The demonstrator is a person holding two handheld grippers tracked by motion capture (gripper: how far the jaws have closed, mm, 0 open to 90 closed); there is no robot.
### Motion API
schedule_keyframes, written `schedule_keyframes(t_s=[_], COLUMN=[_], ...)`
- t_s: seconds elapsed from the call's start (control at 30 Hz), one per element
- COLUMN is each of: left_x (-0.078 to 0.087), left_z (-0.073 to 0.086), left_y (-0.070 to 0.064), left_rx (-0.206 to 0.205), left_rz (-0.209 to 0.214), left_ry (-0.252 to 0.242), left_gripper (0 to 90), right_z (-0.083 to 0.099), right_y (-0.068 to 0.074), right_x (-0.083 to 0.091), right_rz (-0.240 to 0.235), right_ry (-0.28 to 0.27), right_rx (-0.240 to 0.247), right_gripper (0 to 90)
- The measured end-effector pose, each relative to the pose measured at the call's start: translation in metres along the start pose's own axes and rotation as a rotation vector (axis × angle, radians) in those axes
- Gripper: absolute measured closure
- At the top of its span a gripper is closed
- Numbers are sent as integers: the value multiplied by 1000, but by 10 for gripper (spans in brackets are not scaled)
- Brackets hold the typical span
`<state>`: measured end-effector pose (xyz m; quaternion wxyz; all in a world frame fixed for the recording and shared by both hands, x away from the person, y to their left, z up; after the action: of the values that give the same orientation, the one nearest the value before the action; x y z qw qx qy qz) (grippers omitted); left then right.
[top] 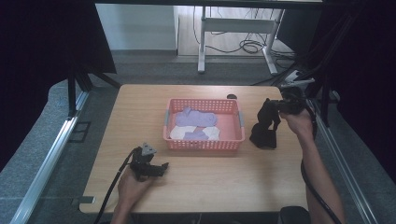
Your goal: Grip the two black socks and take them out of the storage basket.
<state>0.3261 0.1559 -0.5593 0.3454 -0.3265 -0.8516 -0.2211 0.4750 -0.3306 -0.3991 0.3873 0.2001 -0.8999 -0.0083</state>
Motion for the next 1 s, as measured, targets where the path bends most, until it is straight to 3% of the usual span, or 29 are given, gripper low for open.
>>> schedule_keyframes(t_s=[0.27, 0.43, 0.63, 0.8, 1.0], left_x=[0, 0, 0, 0, 0], left_z=[0, 0, 0, 0, 0], left_y=[0, 0, 0, 0, 0], left_rx=[5, 5, 4, 5, 5], left_rz=[0, 0, 0, 0, 0], left_ry=[-4, -4, -4, -3, -4], left_gripper=[106, 106, 106, 106, 106], right_z=[28, 45, 62, 59, 49], right_y=[-9, -6, -6, -5, 1], right_x=[-32, -52, -74, -70, -55], right_rz=[22, 12, 38, 29, 19], right_ry=[78, 126, 202, 192, 143], right_rx=[-10, -18, -2, -4, -1], right_gripper=[869, 864, 838, 782, 613])
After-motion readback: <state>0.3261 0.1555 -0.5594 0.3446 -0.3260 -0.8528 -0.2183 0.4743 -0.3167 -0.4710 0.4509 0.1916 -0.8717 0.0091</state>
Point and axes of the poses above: each handheld gripper's, and its own axes: x roughly backward along the jaws, z roughly out of its underside, y roughly to its left, the point moved 2 cm from there along -x, roughly forward along the jaws, and after that the axes turned 15 degrees about -x, right-handed, at the moved point
